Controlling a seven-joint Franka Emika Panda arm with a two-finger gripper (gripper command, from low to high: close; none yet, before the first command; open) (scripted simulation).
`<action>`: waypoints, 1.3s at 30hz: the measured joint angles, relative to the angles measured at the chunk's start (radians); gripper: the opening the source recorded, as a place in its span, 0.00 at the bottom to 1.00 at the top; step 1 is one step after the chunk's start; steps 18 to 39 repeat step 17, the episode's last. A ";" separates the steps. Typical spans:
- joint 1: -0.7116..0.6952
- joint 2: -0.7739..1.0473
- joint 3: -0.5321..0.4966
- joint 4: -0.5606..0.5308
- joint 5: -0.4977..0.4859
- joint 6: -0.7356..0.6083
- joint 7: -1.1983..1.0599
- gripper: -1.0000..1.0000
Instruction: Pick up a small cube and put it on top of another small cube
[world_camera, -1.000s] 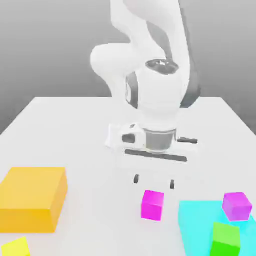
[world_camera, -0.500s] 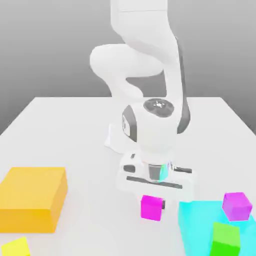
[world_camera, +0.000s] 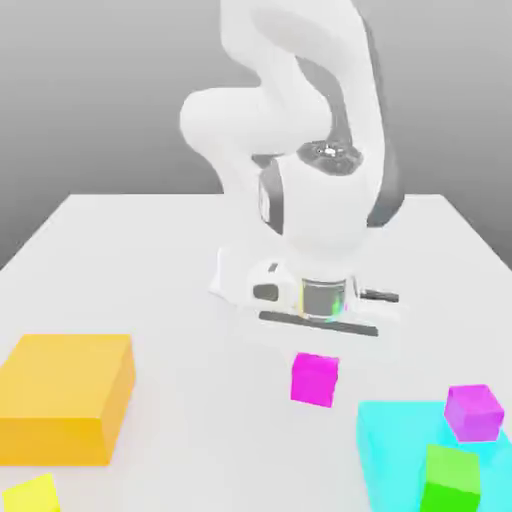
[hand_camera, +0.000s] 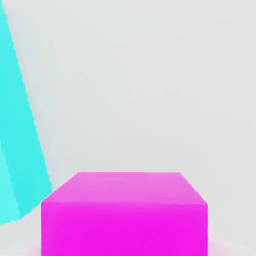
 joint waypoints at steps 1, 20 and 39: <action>0.019 0.001 0.013 0.035 0.000 -0.034 0.035 0.00; 0.179 0.142 0.070 0.315 -0.075 -0.179 0.394 1.00; 0.179 0.142 0.070 0.315 -0.075 -0.179 0.394 1.00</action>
